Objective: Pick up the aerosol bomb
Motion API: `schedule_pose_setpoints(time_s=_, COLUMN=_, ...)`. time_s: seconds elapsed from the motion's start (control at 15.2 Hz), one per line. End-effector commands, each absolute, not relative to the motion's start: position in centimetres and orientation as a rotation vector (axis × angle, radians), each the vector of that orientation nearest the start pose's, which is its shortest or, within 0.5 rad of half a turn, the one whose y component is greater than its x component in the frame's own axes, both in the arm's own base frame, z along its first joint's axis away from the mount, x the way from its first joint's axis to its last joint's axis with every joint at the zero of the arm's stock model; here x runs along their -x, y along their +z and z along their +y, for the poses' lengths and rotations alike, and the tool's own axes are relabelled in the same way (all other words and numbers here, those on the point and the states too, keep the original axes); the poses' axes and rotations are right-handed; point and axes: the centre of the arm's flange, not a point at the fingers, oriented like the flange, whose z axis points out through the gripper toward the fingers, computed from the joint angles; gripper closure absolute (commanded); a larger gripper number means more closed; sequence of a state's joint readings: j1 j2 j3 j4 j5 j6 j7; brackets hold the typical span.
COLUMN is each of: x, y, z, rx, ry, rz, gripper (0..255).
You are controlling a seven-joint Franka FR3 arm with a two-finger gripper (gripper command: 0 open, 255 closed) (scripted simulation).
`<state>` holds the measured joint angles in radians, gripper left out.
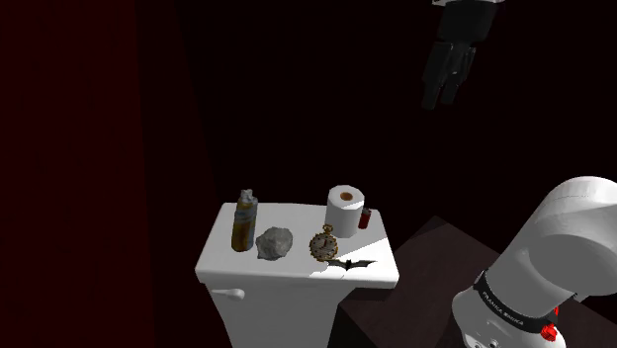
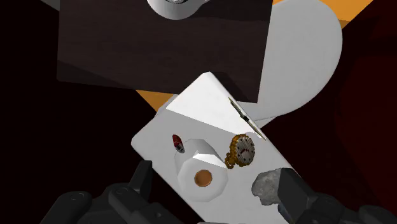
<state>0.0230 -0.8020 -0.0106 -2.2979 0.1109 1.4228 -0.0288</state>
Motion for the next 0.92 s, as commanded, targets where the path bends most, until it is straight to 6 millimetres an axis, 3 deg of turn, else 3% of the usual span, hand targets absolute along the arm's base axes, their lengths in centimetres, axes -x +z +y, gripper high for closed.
schedule_pose_setpoints(time_s=0.0, x=-28.7, y=61.1, z=1.6, rx=3.02, ry=0.109, rz=-0.086, gripper=0)
schedule_pose_setpoints(time_s=0.86, x=-39.3, y=52.7, z=12.3, rx=2.937, ry=0.225, rz=-0.068, gripper=0)
